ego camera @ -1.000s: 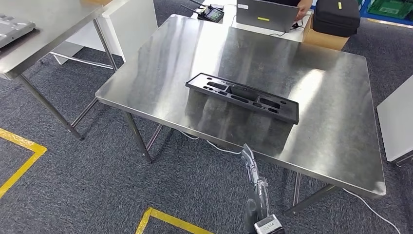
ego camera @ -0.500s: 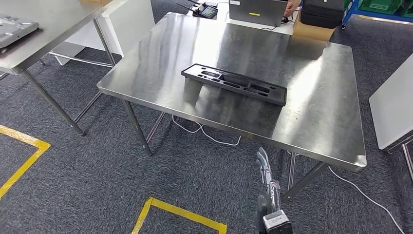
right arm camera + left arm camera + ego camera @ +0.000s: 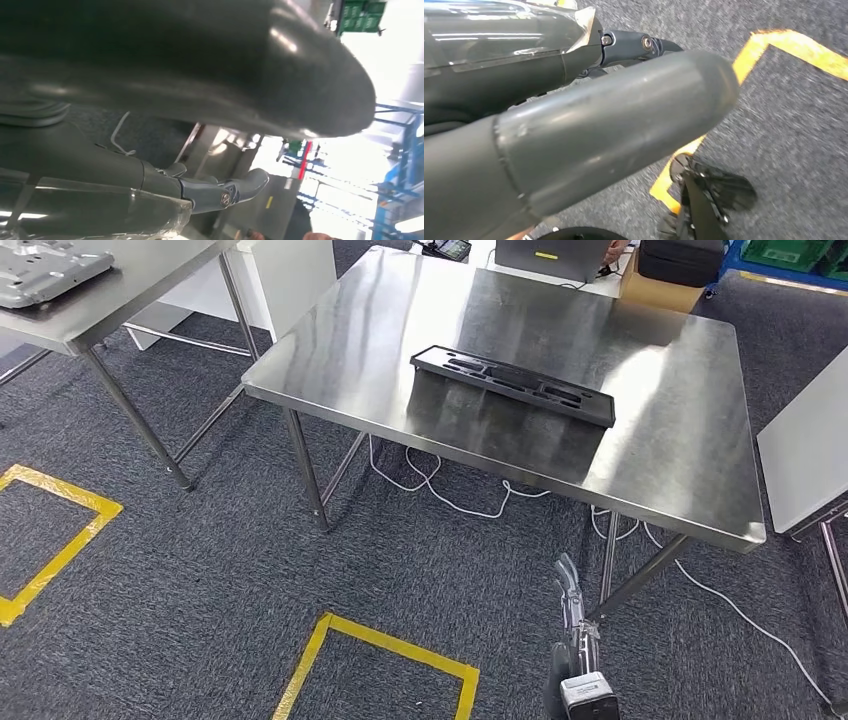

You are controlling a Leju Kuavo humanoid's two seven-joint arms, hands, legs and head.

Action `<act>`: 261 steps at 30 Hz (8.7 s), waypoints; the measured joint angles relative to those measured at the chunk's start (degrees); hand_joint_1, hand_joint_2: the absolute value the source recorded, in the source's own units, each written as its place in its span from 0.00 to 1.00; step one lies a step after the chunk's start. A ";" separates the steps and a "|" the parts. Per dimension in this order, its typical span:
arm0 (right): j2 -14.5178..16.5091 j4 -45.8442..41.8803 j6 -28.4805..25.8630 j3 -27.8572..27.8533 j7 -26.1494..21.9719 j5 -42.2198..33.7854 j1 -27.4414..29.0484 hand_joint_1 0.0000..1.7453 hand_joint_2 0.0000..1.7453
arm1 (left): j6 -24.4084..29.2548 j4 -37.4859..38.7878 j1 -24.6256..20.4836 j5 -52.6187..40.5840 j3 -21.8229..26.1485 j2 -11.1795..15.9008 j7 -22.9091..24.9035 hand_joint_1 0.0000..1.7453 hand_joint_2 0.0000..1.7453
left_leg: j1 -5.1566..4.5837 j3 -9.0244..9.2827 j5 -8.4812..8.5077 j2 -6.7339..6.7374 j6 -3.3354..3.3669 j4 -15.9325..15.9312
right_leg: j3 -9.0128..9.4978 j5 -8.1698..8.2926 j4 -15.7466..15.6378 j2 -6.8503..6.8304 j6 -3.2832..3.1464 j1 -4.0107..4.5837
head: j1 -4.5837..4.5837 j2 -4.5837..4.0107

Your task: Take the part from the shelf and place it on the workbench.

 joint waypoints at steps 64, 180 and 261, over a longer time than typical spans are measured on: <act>-0.51 25.97 -6.91 -0.80 -0.75 -14.25 -11.38 0.00 0.00 | 4.52 -0.24 1.10 2.41 2.87 0.07 0.85 0.00 0.00 | 1.21 -1.40 -0.43 -0.93 -1.82 1.57 | 2.53 -1.06 1.36 0.06 -0.69 1.08 | 0.22 -0.01; 0.01 89.50 -21.15 13.10 46.73 -0.62 -23.06 0.00 0.00 | 7.77 -0.39 0.48 -13.59 -1.60 -0.65 9.91 0.00 0.00 | -0.23 0.47 -0.34 1.32 -1.55 -0.09 | 8.80 4.49 -12.60 -4.40 -1.90 1.99 | 0.56 -0.01; 1.81 90.09 -14.87 30.74 56.23 14.96 -26.64 0.00 0.00 | 17.39 -0.28 0.25 -8.00 3.37 -2.52 13.02 0.00 0.00 | 0.72 -5.72 -5.27 -1.17 -3.91 10.77 | 7.66 5.24 -11.79 -0.06 -2.55 0.41 | 0.10 -0.01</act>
